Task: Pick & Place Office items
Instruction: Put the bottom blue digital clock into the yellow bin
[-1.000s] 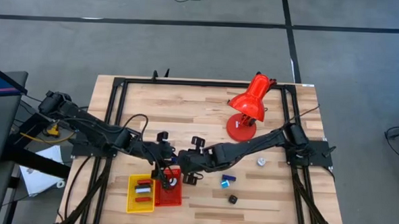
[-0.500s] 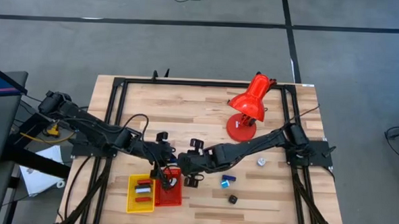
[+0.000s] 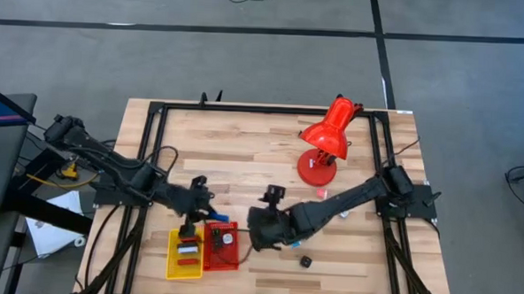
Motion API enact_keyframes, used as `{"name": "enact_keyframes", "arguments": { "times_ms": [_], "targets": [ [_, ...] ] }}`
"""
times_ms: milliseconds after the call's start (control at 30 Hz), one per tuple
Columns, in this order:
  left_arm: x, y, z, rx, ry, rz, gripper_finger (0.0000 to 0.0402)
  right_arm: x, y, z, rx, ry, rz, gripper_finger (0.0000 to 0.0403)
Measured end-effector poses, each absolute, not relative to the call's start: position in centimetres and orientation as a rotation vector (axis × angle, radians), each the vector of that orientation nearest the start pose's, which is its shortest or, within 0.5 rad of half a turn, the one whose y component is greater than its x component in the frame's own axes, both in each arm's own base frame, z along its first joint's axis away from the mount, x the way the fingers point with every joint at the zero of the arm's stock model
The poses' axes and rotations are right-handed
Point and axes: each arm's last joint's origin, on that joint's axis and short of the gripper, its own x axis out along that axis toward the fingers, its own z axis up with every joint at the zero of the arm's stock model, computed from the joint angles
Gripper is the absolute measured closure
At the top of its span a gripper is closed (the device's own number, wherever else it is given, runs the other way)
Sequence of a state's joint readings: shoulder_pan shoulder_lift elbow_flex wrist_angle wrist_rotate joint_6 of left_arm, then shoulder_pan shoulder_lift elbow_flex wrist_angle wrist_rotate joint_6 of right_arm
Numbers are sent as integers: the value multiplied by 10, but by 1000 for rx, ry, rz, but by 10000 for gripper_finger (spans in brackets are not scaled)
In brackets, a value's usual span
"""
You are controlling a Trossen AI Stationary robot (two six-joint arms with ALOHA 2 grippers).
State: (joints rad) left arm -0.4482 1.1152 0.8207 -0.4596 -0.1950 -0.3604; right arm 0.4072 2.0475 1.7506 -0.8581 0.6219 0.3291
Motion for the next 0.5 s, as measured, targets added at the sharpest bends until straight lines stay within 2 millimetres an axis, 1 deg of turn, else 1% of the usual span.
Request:
{"name": "enact_keyframes", "arguments": {
  "times_ms": [133, 300, 433, 500],
  "targets": [
    [194, -114, 260, -123, 768, -168, 339, 380, 163, 232, -221, 924, -420, 107],
    [178, -141, 249, -142, 838, -154, 339, 359, 167, 219, -117, 857, -431, 106],
    [165, -164, 241, -180, 860, -160, 339, 350, 163, 216, -25, 769, -453, 106],
    [158, -173, 236, -196, 878, -144, 339, 346, 159, 214, 9, 755, -468, 106]
  ]
}}
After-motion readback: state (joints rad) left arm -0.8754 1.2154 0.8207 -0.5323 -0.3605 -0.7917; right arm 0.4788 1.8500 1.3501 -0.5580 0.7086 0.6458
